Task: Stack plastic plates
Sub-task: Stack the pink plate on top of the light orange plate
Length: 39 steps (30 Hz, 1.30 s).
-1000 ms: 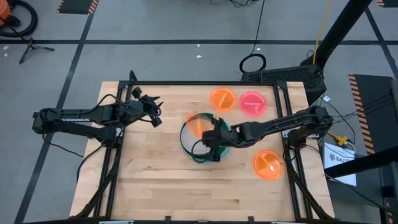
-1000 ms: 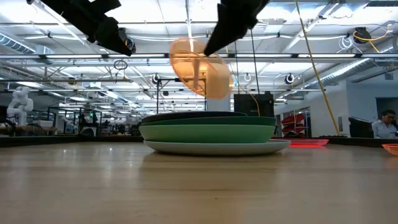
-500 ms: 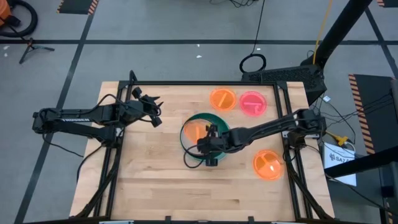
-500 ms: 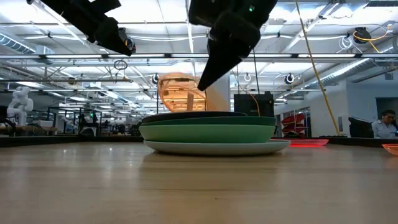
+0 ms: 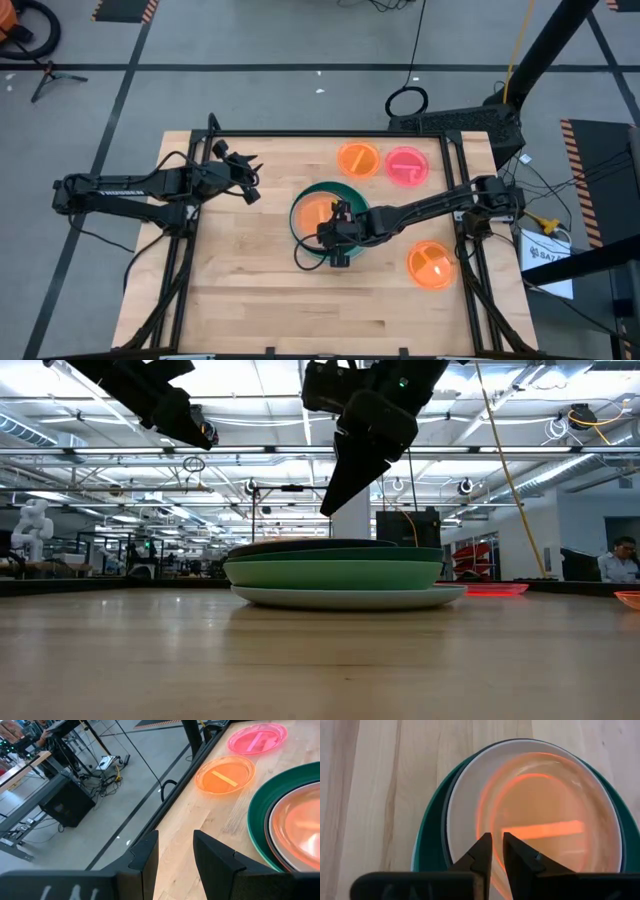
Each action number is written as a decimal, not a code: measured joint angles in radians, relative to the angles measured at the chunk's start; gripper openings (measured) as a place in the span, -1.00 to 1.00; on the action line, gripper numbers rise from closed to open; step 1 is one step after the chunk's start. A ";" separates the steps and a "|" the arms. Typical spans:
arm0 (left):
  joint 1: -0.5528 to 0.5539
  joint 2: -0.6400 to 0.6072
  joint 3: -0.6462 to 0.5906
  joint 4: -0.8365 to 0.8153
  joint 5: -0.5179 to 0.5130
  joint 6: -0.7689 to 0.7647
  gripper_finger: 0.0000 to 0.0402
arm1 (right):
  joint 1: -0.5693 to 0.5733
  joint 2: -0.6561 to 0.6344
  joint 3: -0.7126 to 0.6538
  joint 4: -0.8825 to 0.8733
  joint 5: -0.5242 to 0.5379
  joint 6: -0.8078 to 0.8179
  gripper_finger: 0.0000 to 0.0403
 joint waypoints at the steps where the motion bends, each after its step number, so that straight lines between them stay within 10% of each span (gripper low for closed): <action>1: 0.000 0.000 0.000 0.000 0.000 0.000 -0.36 | 0.000 0.000 0.000 0.000 0.000 0.001 -0.77; 17: 0.000 0.000 0.000 0.000 0.000 0.000 -0.36 | -0.066 -0.108 0.000 -0.040 0.034 0.118 -0.63; 39: 0.000 0.000 0.000 0.000 0.000 0.001 -0.36 | -0.418 -0.180 -0.001 -0.641 0.081 0.475 -0.63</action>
